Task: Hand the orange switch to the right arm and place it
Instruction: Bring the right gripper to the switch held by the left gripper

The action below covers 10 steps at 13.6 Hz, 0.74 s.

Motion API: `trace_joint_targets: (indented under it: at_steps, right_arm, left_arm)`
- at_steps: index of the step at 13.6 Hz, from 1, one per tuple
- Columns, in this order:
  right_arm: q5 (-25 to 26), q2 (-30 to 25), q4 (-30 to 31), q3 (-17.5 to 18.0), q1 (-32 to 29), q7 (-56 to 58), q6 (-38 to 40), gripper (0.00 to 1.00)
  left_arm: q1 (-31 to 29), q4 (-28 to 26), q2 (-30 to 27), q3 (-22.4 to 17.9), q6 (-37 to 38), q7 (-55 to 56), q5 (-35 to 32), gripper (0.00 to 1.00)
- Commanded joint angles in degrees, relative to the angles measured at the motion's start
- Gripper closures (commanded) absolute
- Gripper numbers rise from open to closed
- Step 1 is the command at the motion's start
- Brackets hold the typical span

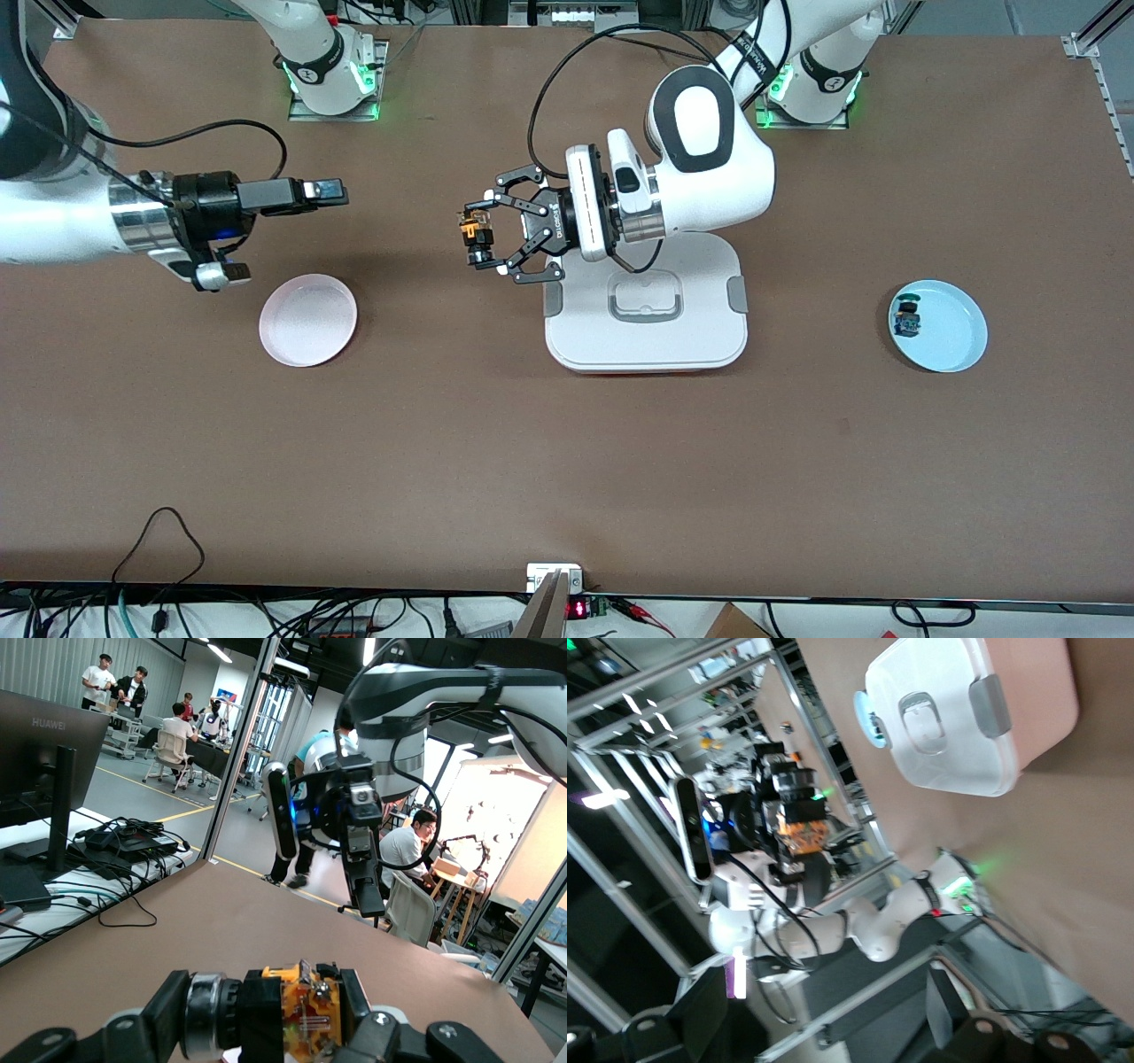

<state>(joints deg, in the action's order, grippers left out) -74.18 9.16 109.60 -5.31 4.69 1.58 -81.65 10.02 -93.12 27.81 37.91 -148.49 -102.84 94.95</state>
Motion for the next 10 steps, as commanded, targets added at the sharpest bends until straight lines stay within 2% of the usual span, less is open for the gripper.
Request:
trace_joint_targets:
  at_steps: [1, 3, 8, 10]
  right_arm:
    - [-5.96, 0.41, 3.60, 0.48, 1.01, -0.18, -1.41, 0.00]
    - [-8.86, 2.52, 3.60, 1.00, 2.51, 0.35, -1.41, 0.00]
    - [-11.60, 5.34, 3.60, 1.01, 6.11, 0.35, -1.41, 0.00]
    - [-14.31, 6.48, 3.60, 1.01, 7.87, 0.18, -1.24, 0.00]
  left_arm:
    - [0.09, -2.33, -1.36, 1.90, -0.66, -8.14, 7.58, 0.92]
    - [0.17, -1.89, -0.92, 1.81, -0.57, -10.96, 11.13, 0.92]
    - [0.53, -1.89, -0.65, 1.90, -0.57, -11.68, 11.49, 0.92]
    - [0.26, -1.81, -0.65, 1.90, -0.57, -11.59, 11.49, 0.92]
